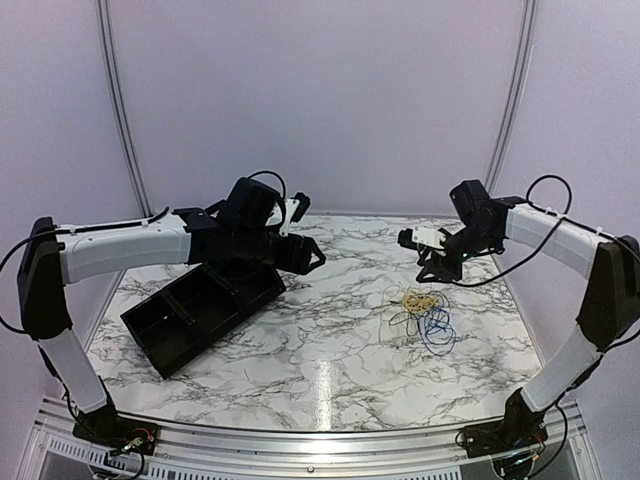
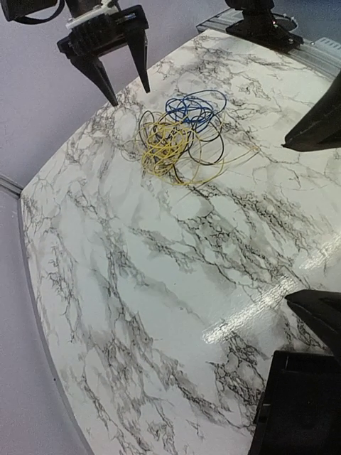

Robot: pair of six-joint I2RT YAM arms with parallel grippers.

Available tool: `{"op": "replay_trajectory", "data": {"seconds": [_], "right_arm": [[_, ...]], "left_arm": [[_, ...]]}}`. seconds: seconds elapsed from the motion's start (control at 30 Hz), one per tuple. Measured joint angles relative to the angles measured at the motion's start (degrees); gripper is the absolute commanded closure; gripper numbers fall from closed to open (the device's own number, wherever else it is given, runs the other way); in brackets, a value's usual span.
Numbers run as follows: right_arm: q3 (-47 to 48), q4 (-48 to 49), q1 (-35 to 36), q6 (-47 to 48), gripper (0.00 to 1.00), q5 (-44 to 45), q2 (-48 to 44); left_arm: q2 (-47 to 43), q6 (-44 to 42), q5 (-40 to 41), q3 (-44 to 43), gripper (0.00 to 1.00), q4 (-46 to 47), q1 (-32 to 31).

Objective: Untangle the cables

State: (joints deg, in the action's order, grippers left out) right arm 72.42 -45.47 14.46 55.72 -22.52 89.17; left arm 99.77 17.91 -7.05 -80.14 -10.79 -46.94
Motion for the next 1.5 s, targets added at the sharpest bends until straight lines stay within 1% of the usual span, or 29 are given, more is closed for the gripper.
{"op": "replay_trajectory", "data": {"seconds": [0.1, 0.27, 0.43, 0.5, 0.6, 0.63, 0.83, 0.87, 1.07, 1.17, 1.23, 1.37, 1.5], "right_arm": [[0.0, -0.66, 4.46, 4.07, 0.44, 1.36, 1.09], [0.11, -0.92, 9.86, 10.78, 0.44, 3.82, 2.73], [0.15, -0.94, 12.35, 15.52, 0.47, 6.4, 5.14], [0.2, -0.87, 12.85, 16.7, 0.51, 7.15, 5.99], [0.28, -0.44, 13.31, 17.81, 0.64, 8.24, 7.48], [0.42, -0.26, 13.33, 17.97, 0.66, 8.52, 7.98], [0.94, 1.42, 13.35, 18.18, 0.96, 10.03, 8.74], [0.96, 1.6, 13.4, 18.23, 1.0, 10.19, 8.74], [2.29, 0.66, 13.55, 16.7, 1.0, 10.43, 8.28], [7.28, -2.1, 13.6, 14.34, 1.0, 9.77, 7.65], [12.22, -4.37, 13.6, 12.39, 1.0, 8.98, 6.97], [20.76, -7.98, 13.62, 8.24, 1.0, 6.47, 4.52], [21.59, -10.73, 13.62, 5.62, 1.0, 4.15, 0.57]], "left_arm": [[-0.04, 1.7, -0.04, 1.14, 0.28, 0.02, -1.01], [-0.46, 3.69, 0.72, 4.5, 0.27, -0.26, -1.01], [-1.57, 4.83, 1.55, 4.94, 0.27, -0.31, -0.85], [-2.58, 5.29, 1.68, 5.14, 0.26, -0.26, -0.85], [-3.56, 5.79, 2.1, 5.22, 0.26, -0.15, -0.85], [-3.67, 6.01, 2.21, 5.22, 0.26, -0.09, -0.85], [-3.61, 6.34, 2.14, 5.22, 0.25, 0.44, -0.85], [-3.43, 6.34, 1.95, 5.2, 0.25, 0.66, -0.85], [0.07, 6.58, -0.09, 4.33, 0.26, 4.46, -0.87], [1.92, 6.75, -0.61, 4.39, 0.22, 8.44, -1.38], [2.86, 6.38, 0.09, 5.22, 0.2, 13.62, -2.54], [3.52, 4.09, 2.23, 7.82, 0.2, 23.82, -6.97], [7.63, 2.34, 4.92, 4.79, 0.2, 31.78, -11.21]]}}
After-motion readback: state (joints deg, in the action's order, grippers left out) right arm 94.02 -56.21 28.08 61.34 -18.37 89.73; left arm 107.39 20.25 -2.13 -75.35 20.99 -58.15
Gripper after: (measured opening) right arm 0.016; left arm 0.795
